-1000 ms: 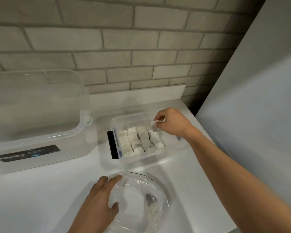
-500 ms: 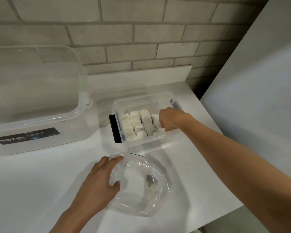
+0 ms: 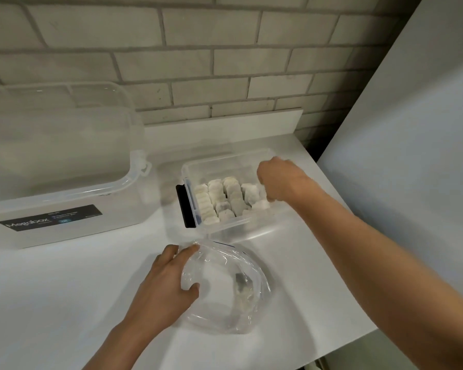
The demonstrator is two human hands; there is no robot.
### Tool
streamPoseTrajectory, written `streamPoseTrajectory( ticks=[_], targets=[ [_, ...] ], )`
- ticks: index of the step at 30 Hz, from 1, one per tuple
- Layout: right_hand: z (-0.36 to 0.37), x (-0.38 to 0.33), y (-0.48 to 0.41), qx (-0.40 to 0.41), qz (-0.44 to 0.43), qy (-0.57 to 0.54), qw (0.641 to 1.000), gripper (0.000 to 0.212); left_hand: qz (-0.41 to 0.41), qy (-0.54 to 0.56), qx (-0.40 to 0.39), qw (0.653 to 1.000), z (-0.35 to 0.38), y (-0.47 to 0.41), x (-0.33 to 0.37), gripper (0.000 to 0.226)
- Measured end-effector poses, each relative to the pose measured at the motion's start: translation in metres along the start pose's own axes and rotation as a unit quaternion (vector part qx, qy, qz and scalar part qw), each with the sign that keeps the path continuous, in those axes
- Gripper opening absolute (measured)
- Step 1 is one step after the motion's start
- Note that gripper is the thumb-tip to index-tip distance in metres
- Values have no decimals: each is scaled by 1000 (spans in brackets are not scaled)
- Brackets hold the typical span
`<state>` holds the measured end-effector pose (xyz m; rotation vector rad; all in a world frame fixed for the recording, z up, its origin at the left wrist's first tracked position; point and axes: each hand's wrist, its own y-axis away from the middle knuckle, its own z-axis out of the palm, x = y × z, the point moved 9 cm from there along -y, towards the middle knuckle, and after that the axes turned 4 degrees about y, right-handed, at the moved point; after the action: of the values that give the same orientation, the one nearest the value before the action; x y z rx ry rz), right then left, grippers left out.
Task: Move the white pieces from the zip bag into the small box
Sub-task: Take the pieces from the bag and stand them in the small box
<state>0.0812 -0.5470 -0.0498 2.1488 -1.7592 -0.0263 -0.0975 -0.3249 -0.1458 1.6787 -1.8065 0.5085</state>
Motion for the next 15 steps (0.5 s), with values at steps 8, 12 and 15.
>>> streamPoseTrajectory(
  ticks=[8, 12, 15],
  targets=[
    [-39, -23, 172, 175, -53, -457, 870, 5, -9, -26, -1, 1000, -7, 12, 17, 100],
    [66, -84, 192, 48, -77, -291, 952, 14, 4, -57, 14, 998, -3, 24, 25, 114],
    [115, -85, 188, 15, -20, -152, 988, 28, 18, -102, 27, 994, -1, 34, 30, 115]
  ],
)
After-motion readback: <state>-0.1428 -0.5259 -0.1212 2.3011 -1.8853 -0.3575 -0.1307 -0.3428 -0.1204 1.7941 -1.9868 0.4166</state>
